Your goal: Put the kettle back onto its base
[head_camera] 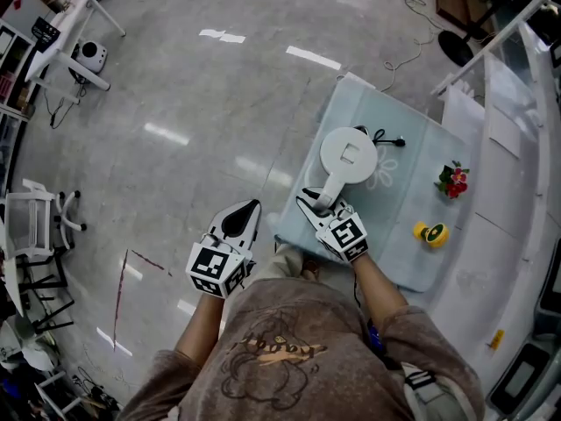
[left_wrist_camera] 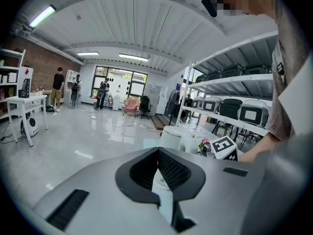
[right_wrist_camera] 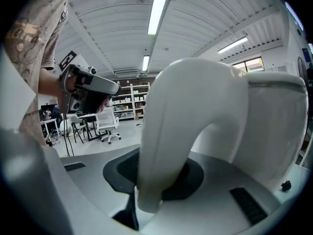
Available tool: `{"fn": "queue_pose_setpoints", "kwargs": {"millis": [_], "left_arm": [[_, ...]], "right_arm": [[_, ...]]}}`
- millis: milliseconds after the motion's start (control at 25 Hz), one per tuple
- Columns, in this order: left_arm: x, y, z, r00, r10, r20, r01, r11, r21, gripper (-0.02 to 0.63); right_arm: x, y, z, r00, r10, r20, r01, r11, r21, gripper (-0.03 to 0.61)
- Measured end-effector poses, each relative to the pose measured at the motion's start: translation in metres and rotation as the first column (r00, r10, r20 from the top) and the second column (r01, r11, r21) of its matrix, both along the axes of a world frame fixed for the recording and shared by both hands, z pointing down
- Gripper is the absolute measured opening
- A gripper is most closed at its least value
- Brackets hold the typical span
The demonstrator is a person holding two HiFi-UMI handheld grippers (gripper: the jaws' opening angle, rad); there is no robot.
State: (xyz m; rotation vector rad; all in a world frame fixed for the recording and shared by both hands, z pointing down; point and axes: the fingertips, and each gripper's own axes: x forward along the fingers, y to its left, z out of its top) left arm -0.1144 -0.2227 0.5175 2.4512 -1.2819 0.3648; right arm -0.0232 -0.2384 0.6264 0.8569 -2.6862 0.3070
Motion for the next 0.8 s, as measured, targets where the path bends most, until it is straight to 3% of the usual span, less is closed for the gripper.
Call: {"fn": "queue_pose_setpoints", "kwargs": {"millis": [800], "left_arm": [[0.004,0.001,0.002,0.999,0.002,-0.046,-0.004,0.999,-0.044,0.021]], "right_arm": [[-0.01,0.008,0.006,1.0,0.005,-0.002,-0.005,1.0,0.004,0.092]]}}
